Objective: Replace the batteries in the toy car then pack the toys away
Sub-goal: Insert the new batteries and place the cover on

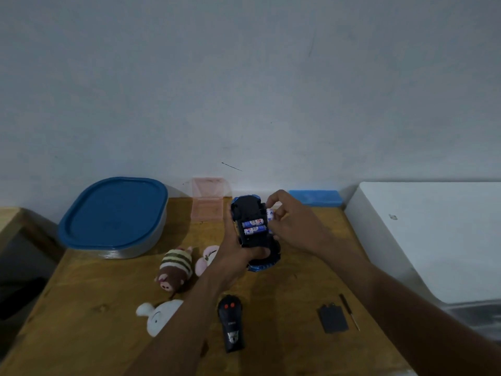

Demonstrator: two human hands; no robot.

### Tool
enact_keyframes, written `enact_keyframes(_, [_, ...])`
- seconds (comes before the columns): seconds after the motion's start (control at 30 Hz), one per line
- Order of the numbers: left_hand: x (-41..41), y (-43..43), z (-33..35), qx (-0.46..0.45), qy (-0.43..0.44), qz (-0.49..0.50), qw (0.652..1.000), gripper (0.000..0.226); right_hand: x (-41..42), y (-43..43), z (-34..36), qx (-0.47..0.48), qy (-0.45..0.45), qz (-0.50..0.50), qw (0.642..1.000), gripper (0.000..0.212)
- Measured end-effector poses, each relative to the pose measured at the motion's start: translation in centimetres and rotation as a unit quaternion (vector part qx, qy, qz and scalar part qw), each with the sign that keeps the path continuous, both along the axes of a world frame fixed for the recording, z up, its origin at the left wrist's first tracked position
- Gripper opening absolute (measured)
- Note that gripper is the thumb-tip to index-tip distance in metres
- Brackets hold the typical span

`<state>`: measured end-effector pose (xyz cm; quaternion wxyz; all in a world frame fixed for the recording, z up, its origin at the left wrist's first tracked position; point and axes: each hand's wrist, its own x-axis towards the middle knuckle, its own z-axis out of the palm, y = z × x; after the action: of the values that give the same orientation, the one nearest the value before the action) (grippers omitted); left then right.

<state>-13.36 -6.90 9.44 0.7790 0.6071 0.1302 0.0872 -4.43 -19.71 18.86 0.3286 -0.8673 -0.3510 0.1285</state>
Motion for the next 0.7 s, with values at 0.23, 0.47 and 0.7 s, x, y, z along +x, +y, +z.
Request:
enact_keyframes(0.23, [0.4, -0.5, 0.0, 0.006, -0.004, 0.009, 1.000, 0.119, -0.9, -0.1, -1.0, -0.006, -0.004, -0.086, 0.996, 0.022])
enact_keyframes(0.47, [-0.2, -0.7, 0.6, 0.014, -0.009, 0.008, 1.000, 0.119, -1.9, -0.1, -1.2, -0.053, -0.033, -0.113, 0.992, 0.023])
enact_keyframes(0.7, [-1.5, -0.5, 1.9, 0.050, -0.007, -0.033, 0.998, 0.119, -1.5, -0.3, -1.5, -0.048, 0.028, -0.092, 0.994, 0.017])
